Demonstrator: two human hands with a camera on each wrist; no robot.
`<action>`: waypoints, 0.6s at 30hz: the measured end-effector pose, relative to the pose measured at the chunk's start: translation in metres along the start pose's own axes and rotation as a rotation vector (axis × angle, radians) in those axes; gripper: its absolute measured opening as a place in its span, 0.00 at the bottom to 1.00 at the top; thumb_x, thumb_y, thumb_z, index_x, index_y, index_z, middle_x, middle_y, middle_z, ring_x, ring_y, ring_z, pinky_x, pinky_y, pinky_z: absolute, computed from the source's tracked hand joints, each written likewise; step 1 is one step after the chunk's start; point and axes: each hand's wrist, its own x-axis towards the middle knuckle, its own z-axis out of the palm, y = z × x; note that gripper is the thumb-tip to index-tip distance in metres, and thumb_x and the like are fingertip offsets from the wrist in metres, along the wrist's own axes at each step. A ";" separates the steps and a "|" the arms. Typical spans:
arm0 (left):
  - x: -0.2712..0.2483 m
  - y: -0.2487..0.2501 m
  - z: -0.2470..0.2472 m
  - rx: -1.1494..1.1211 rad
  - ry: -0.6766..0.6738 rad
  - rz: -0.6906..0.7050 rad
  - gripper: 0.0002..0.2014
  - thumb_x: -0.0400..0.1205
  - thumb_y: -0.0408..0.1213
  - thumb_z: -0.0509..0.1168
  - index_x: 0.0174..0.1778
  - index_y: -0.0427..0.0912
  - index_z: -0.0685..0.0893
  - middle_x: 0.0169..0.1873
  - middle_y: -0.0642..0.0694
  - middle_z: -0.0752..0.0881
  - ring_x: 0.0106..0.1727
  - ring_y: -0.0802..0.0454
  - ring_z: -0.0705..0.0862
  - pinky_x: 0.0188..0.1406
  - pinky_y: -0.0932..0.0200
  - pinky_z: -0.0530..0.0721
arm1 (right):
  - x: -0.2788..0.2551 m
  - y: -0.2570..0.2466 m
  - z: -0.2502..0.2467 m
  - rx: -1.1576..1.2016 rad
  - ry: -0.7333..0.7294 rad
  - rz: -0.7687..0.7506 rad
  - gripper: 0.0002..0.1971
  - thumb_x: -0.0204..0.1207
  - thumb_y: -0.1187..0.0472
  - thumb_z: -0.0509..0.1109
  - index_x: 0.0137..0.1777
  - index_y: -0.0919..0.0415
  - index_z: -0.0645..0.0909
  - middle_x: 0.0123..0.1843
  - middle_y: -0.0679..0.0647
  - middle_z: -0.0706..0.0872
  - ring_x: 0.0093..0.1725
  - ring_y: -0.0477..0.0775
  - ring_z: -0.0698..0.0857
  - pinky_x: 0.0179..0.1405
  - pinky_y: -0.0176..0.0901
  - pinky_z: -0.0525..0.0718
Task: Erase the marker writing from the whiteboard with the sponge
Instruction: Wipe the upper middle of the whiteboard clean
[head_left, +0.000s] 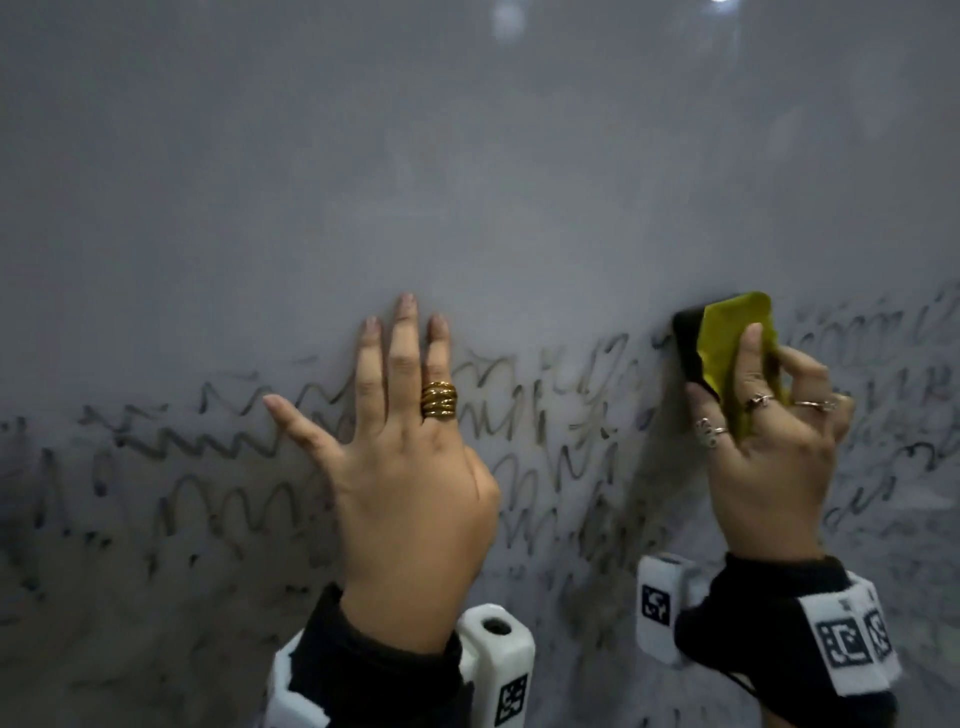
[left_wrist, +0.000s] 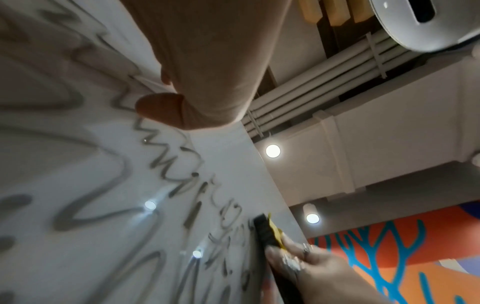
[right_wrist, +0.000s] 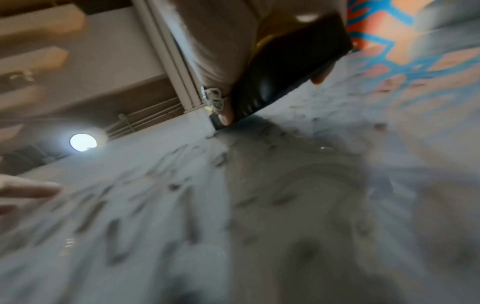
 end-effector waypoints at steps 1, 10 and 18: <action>0.000 0.002 -0.001 0.015 -0.009 -0.002 0.38 0.67 0.36 0.53 0.80 0.40 0.66 0.81 0.43 0.61 0.81 0.44 0.61 0.65 0.17 0.39 | -0.001 -0.003 0.000 0.018 0.000 0.021 0.28 0.77 0.48 0.63 0.73 0.63 0.74 0.63 0.70 0.76 0.57 0.77 0.76 0.59 0.43 0.63; -0.002 0.003 0.001 0.014 -0.016 -0.006 0.38 0.68 0.37 0.55 0.80 0.39 0.64 0.82 0.43 0.59 0.82 0.44 0.58 0.66 0.17 0.39 | -0.026 -0.081 0.009 0.072 -0.035 -0.255 0.27 0.77 0.48 0.65 0.74 0.57 0.73 0.65 0.61 0.79 0.56 0.65 0.76 0.59 0.53 0.73; 0.002 0.009 -0.008 -0.090 -0.040 -0.041 0.38 0.68 0.39 0.49 0.79 0.37 0.66 0.80 0.41 0.62 0.82 0.42 0.59 0.65 0.15 0.41 | 0.008 0.001 -0.004 0.052 -0.013 0.183 0.34 0.73 0.43 0.57 0.75 0.63 0.71 0.65 0.70 0.75 0.60 0.74 0.73 0.61 0.43 0.62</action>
